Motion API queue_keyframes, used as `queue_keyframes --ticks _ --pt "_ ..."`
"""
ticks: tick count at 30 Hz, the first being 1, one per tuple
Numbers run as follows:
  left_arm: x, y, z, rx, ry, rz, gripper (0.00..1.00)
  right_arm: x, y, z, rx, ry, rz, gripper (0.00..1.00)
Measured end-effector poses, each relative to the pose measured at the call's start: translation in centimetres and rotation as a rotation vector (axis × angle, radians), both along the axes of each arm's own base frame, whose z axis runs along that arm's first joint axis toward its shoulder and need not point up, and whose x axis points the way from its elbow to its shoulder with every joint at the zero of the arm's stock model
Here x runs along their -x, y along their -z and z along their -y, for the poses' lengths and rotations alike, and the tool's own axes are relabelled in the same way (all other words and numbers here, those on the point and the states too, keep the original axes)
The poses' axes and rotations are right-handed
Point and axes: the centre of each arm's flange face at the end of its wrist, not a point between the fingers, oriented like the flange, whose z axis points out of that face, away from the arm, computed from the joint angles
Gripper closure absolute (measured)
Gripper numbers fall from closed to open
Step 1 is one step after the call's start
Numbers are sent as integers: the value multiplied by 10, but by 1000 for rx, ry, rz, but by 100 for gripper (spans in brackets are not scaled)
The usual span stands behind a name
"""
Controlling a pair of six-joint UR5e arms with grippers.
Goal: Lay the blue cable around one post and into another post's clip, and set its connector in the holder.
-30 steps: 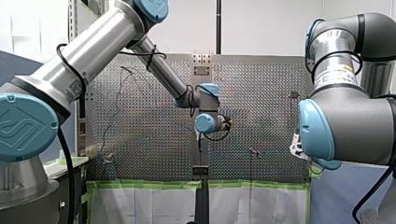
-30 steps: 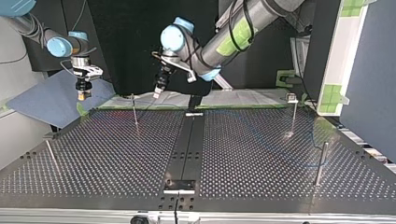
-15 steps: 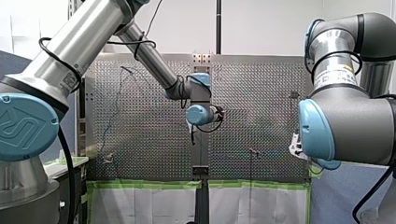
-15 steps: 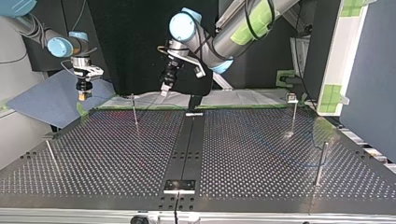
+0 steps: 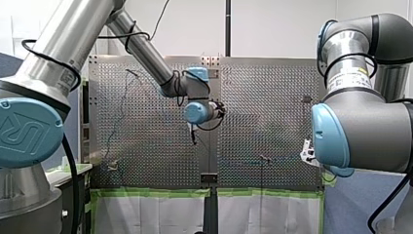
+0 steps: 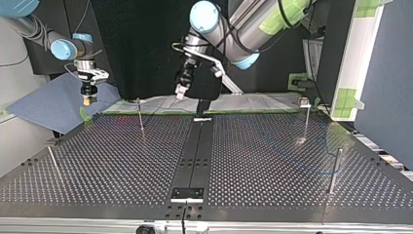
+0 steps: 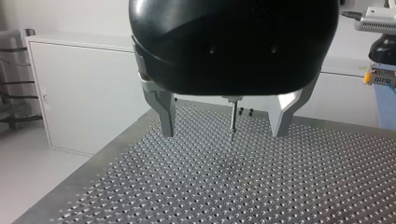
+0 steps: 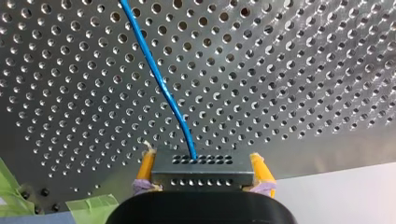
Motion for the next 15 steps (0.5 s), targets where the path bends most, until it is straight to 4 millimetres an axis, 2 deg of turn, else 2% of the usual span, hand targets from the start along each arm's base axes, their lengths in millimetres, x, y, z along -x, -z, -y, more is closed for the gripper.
queue_keyframes --ticks 15 --pt "31 -23 -37 23 -15 33 0 -4 0 0 1 -7 0 100"
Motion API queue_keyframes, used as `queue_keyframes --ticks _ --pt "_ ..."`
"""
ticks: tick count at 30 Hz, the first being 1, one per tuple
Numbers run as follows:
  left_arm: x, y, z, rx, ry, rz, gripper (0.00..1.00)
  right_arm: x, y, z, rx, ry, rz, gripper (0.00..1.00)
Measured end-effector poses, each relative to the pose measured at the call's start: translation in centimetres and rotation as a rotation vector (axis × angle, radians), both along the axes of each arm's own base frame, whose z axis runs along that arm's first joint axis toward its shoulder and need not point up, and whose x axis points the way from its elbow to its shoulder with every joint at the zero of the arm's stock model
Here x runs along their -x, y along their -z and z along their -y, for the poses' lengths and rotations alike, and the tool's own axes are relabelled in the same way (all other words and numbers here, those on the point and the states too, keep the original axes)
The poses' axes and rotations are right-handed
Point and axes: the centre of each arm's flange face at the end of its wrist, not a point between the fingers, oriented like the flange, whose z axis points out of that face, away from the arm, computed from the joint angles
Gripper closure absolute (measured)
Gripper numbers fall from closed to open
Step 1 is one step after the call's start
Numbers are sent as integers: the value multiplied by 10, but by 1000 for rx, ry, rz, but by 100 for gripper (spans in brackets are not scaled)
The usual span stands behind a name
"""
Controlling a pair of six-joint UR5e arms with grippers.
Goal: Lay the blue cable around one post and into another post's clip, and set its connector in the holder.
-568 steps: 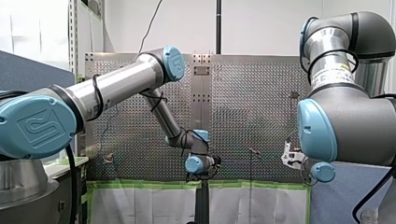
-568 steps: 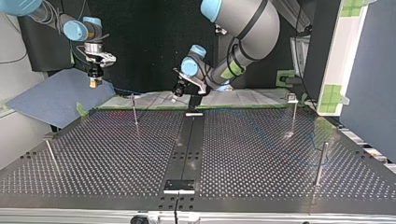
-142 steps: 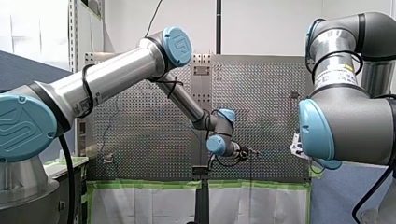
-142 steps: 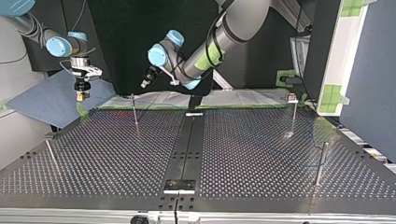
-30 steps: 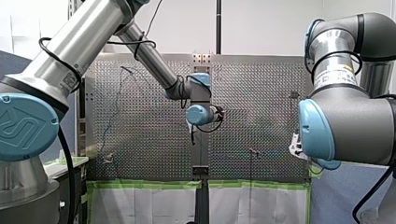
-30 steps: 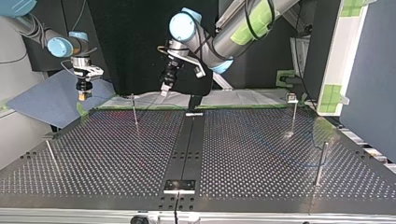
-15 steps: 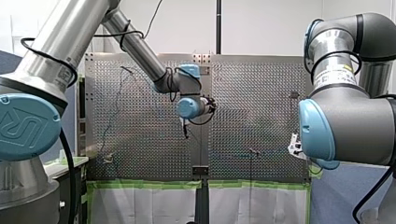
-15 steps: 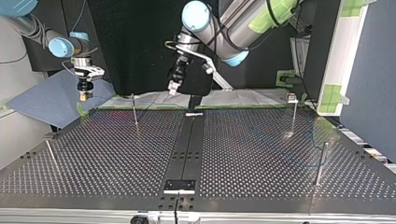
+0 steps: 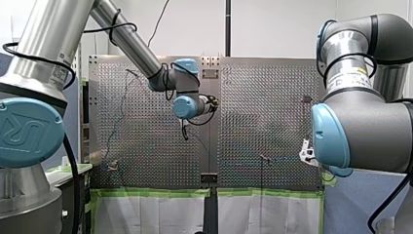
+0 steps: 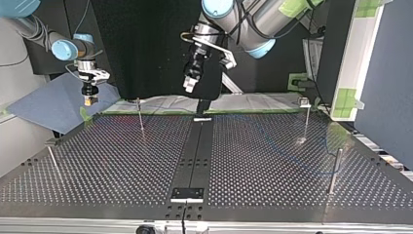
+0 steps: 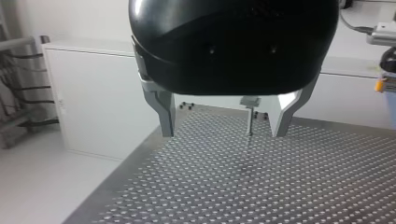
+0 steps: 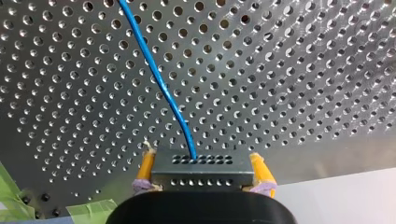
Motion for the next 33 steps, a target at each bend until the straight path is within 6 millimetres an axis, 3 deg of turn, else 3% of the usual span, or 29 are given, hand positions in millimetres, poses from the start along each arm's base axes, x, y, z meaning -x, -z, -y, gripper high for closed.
queue_keyframes --ticks 6,11,23,33 --pt "0 -10 -20 46 -16 31 0 -2 0 0 1 -2 0 100" --pt "-5 -6 -35 43 -20 48 0 -3 0 0 1 -5 0 100" --pt "-16 26 -82 -32 -88 55 0 -5 -4 4 11 -6 -7 100" --pt "9 60 -105 -85 -101 -19 0 -3 -21 15 17 18 -64 100"
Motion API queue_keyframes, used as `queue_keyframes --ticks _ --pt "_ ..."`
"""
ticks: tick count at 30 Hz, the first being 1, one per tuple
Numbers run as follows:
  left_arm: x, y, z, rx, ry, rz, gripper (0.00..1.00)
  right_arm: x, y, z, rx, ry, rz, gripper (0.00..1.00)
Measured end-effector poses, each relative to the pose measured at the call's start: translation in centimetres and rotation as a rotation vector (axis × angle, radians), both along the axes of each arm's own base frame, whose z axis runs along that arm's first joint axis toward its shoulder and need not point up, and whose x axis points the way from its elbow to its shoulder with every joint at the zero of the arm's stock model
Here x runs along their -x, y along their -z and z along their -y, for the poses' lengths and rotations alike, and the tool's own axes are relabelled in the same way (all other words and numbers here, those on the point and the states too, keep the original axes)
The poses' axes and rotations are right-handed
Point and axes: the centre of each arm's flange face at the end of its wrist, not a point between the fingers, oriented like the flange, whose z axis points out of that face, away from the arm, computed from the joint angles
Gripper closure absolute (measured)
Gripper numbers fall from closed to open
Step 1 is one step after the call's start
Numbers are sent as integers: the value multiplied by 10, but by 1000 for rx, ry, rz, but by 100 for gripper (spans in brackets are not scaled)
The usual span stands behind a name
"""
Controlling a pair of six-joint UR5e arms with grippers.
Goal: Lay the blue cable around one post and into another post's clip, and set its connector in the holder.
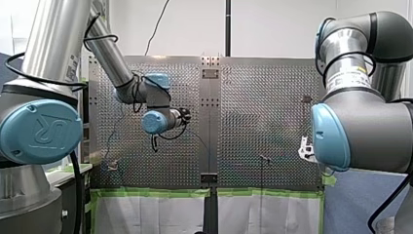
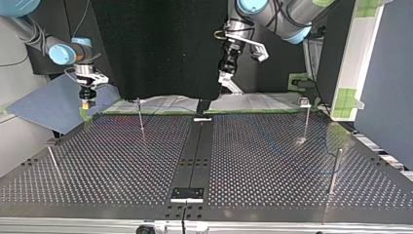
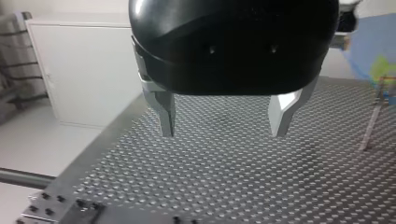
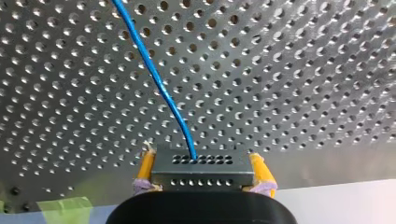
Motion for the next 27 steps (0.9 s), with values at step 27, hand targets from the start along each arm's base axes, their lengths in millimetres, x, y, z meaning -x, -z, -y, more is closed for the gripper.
queue_keyframes --ticks 27 --pt "78 66 -52 -94 -24 -156 0 -45 -149 8 134 -46 1 100"
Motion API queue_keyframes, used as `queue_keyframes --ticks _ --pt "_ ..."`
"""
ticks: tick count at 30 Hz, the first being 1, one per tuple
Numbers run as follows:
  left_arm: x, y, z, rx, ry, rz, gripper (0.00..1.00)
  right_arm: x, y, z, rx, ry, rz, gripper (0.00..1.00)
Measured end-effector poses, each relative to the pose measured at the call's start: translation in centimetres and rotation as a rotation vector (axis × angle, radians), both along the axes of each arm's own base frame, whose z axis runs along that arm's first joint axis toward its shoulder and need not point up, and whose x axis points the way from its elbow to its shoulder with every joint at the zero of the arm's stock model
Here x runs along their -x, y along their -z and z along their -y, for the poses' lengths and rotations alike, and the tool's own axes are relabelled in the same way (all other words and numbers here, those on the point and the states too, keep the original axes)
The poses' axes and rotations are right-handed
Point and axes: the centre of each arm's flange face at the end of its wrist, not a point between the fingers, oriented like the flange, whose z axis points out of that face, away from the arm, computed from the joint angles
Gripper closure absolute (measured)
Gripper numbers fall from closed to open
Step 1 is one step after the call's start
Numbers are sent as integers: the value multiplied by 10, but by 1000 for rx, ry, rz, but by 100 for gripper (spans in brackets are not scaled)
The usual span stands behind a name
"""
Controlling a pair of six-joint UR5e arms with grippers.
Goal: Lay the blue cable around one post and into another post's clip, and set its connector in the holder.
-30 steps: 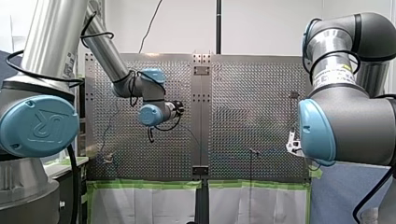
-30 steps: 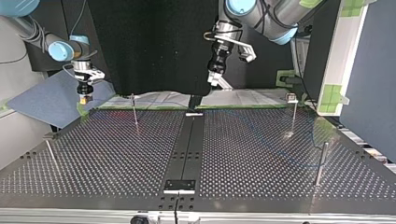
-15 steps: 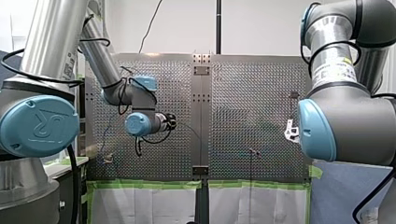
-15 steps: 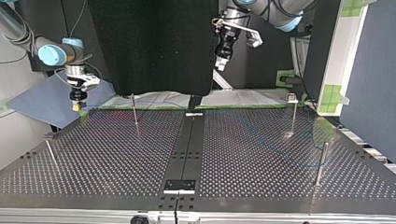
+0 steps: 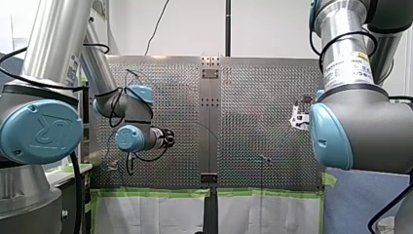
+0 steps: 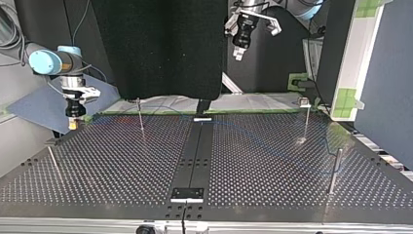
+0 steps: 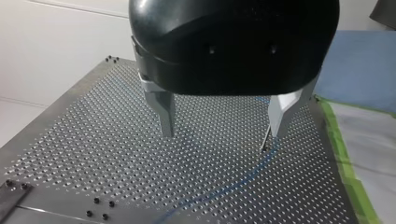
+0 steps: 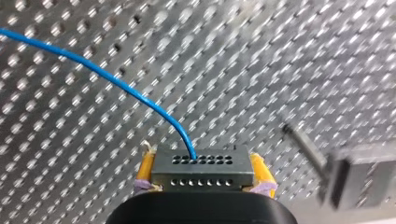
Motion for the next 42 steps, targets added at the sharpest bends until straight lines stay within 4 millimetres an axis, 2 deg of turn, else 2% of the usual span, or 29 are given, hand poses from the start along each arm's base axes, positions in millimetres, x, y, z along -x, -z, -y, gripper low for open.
queue_keyframes --ticks 5,13,20,30,34,42 --pt "4 4 -7 0 -16 3 0 -12 -7 -5 -18 -14 -8 100" --pt "-2 3 -12 0 -36 11 0 -24 -9 -10 -32 -26 -11 100" --pt "-10 0 -12 -5 -43 24 0 -25 -40 -12 4 -21 16 100" --pt "-18 -2 -16 -15 -67 52 0 -20 -97 -18 62 -17 51 100" --pt "-20 -3 -18 -31 -91 65 0 -15 -103 -20 56 4 56 100" --pt "-23 -5 -20 -39 -111 82 0 7 -103 -16 17 82 80 100"
